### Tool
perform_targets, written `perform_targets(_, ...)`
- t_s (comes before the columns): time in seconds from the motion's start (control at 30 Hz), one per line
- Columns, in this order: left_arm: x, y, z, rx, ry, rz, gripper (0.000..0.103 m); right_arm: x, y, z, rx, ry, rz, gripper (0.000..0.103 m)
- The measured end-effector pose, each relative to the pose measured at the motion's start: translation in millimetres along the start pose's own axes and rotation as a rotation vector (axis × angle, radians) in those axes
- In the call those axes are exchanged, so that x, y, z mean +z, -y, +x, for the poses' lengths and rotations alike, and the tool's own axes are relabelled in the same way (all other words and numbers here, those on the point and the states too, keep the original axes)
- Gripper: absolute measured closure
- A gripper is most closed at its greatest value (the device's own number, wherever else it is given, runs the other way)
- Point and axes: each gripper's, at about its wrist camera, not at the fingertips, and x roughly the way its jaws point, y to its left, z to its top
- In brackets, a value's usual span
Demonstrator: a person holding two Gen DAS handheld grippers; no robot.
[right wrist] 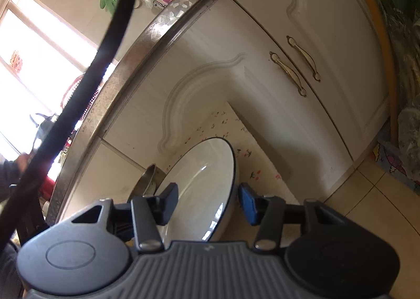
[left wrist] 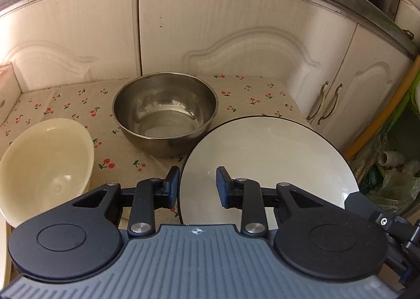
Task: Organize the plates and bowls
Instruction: 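Grasp the rim of the dark-rimmed white plate with both grippers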
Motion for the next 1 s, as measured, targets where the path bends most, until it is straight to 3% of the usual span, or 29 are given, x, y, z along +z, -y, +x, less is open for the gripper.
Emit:
perform_targets(0.3,0,1,-3,0.015,0.013,0.008,0.079,-1,-3,4,-0.031,-0.017,-0.052,0.059)
perform_targets(0.5,-4,3,-7,0.001,0.015,0.003,0.080,-3,-4,3,-0.049,-0.026,-0.079,0.063)
perform_targets(0.57,-5,4,-9,-0.017,0.015,0.007,0.080,-4,-5,2,-0.043,-0.028,-0.091,0.072)
perform_targets(1.0,-18,6,-22,-0.033,0.025,-0.008,0.083,-8,-10,-4,-0.049,-0.015,-0.148,0.074)
